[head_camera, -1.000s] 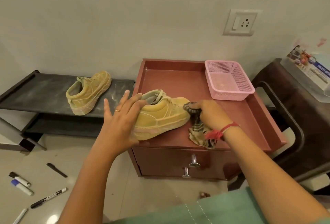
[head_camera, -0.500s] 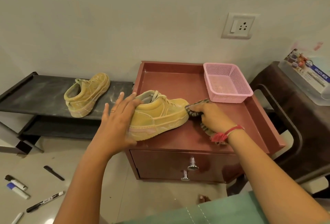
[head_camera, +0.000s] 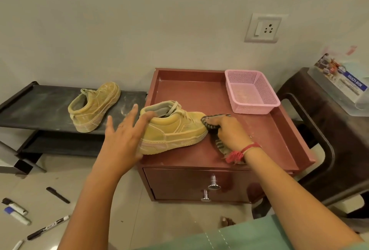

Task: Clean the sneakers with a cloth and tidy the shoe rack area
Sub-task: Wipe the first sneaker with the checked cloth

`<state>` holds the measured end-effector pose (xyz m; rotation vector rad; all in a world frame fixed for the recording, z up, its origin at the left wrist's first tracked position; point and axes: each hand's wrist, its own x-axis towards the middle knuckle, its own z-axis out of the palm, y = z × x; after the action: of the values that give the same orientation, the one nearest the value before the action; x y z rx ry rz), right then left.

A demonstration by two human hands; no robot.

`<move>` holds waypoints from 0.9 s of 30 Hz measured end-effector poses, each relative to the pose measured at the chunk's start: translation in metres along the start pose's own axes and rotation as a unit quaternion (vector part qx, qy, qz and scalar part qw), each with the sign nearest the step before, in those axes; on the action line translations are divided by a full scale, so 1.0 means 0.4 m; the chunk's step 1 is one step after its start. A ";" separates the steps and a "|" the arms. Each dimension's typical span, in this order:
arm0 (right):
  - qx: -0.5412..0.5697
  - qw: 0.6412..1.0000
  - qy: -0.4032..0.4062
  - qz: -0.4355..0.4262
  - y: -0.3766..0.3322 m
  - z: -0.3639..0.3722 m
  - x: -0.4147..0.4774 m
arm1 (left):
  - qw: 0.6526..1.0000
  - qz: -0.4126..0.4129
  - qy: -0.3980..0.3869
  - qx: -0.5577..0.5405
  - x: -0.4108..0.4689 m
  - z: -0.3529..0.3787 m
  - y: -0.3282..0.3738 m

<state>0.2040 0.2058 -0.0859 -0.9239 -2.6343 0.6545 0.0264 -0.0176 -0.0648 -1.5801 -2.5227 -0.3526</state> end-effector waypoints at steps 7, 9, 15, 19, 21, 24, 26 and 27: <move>0.043 0.998 -0.046 0.013 0.012 0.008 -0.018 | 0.999 0.032 0.008 -0.020 0.001 0.001 -0.015; 0.028 0.998 0.003 0.064 0.034 -0.019 0.008 | 0.999 0.030 0.006 -0.025 0.001 -0.001 -0.020; 0.093 0.994 0.013 -0.048 -0.072 0.006 -0.002 | 0.969 0.007 -0.090 -0.228 0.000 -0.038 -0.015; 0.064 0.996 0.006 -0.066 -0.077 0.045 -0.007 | 0.957 -0.043 0.002 -0.286 -0.003 -0.021 0.019; 0.034 0.999 0.011 -0.036 -0.054 0.025 0.005 | 0.958 -0.062 0.030 -0.278 -0.003 -0.017 0.024; 0.073 0.992 0.093 0.047 -0.040 -0.007 0.021 | 0.955 -0.068 0.026 -0.288 -0.001 -0.023 0.023; 0.175 0.972 0.155 0.014 -0.078 -0.018 0.010 | 0.955 -0.058 0.025 -0.291 -0.002 -0.023 0.020; 0.208 0.966 0.151 -0.034 -0.109 -0.020 -0.004 | 0.954 -0.054 0.022 -0.294 -0.003 -0.022 0.018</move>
<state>0.1855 0.1773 -0.0577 -0.7353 -2.1365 0.9222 0.0332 -0.0179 -0.0557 -1.5650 -2.6158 -1.2359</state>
